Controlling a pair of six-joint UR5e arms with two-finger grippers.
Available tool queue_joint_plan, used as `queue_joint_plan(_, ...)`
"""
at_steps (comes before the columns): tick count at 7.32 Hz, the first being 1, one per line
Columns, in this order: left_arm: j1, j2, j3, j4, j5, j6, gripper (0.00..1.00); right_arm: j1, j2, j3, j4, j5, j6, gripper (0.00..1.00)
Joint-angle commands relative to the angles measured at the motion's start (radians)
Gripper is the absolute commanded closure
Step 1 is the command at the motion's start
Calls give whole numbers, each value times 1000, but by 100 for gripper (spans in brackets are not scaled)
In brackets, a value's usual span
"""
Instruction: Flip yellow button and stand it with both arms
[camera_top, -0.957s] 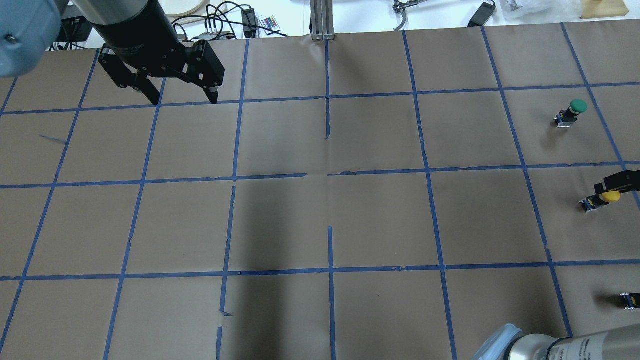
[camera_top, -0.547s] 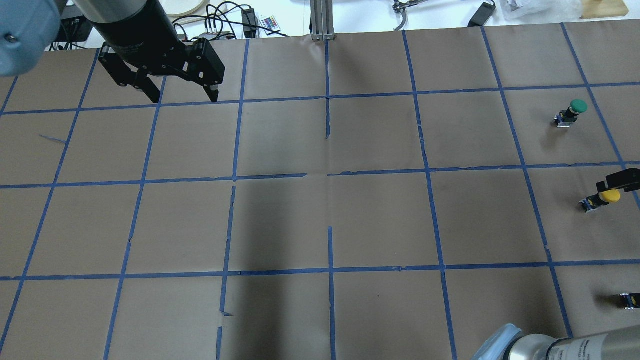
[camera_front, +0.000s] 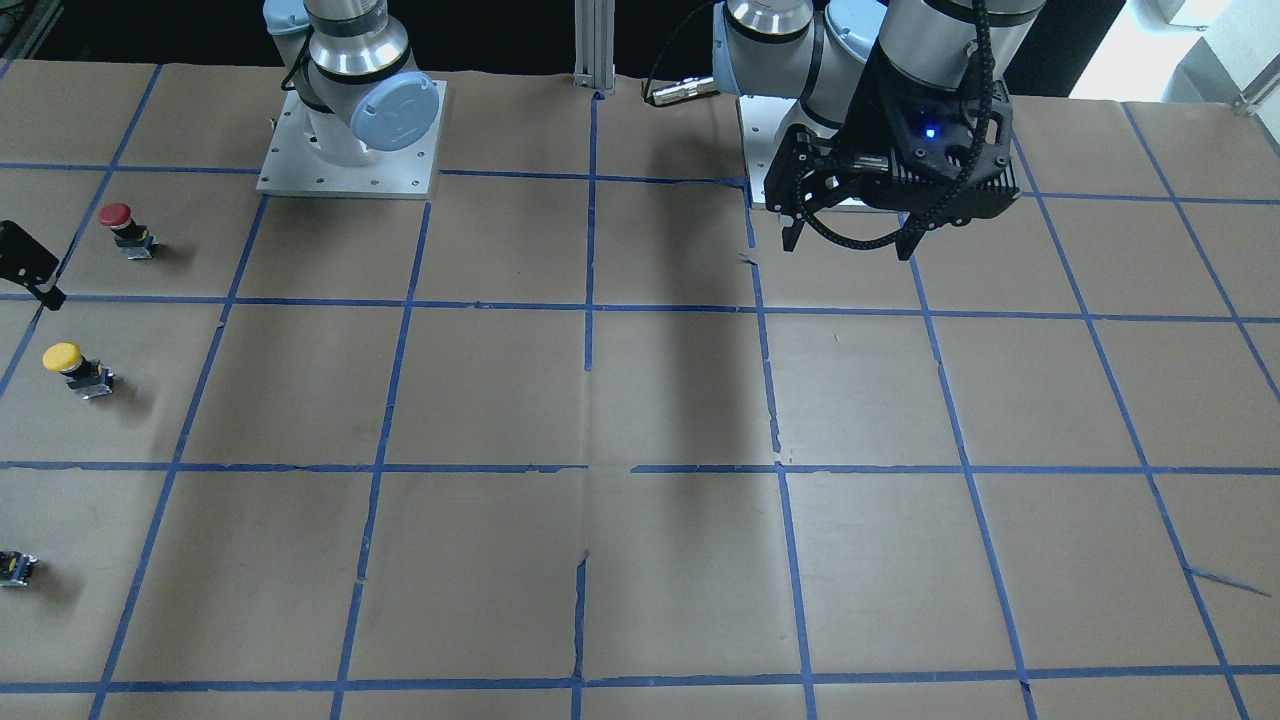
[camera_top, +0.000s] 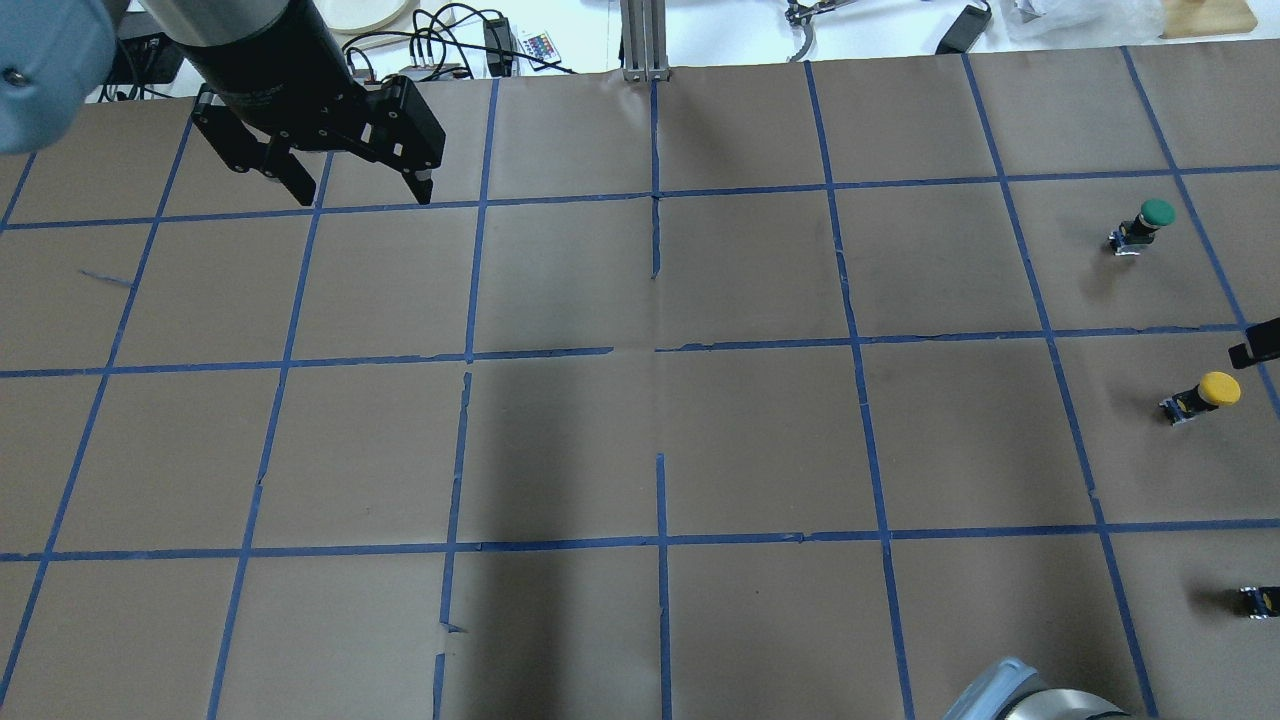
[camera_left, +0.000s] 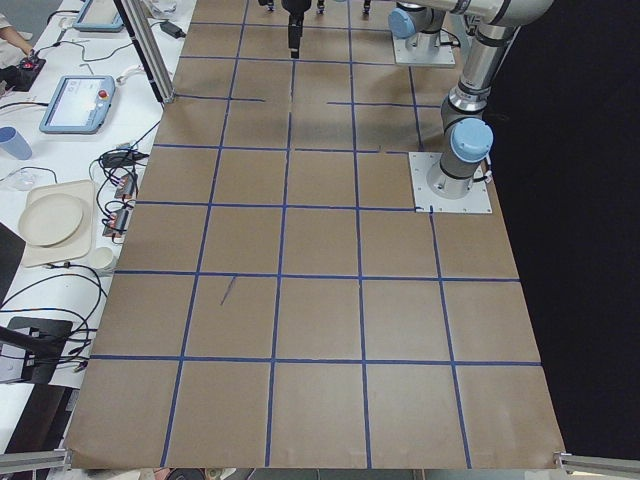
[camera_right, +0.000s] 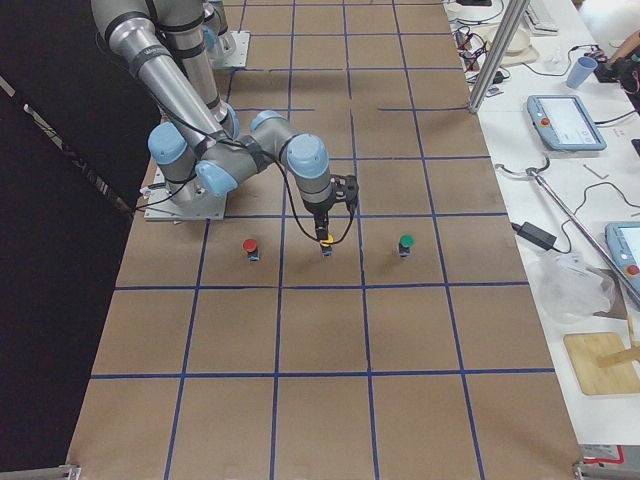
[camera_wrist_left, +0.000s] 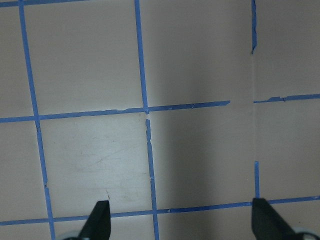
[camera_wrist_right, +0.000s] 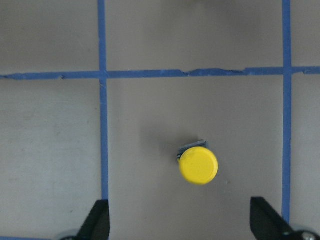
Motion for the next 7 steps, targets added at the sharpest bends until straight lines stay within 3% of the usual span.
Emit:
queue_joint_plan(1, 72, 4, -20, -3, -17, 12, 1, 215, -72, -130, 214, -92, 313, 0)
queue_joint_plan(3, 73, 10, -18, -9, 0, 12, 1, 438, -81, -280, 415, -113, 634, 0)
queue_joint_plan(4, 72, 10, -18, -12, 2, 12, 1, 536, -102, -311, 476, -106, 754, 0)
queue_joint_plan(6, 67, 3, -14, -11, 8, -3, 0, 786, -144, -307, 521, -115, 961, 0)
queue_joint_plan(7, 66, 3, -12, -15, 15, -3, 0, 827, -133, -286, 504, -116, 953, 0)
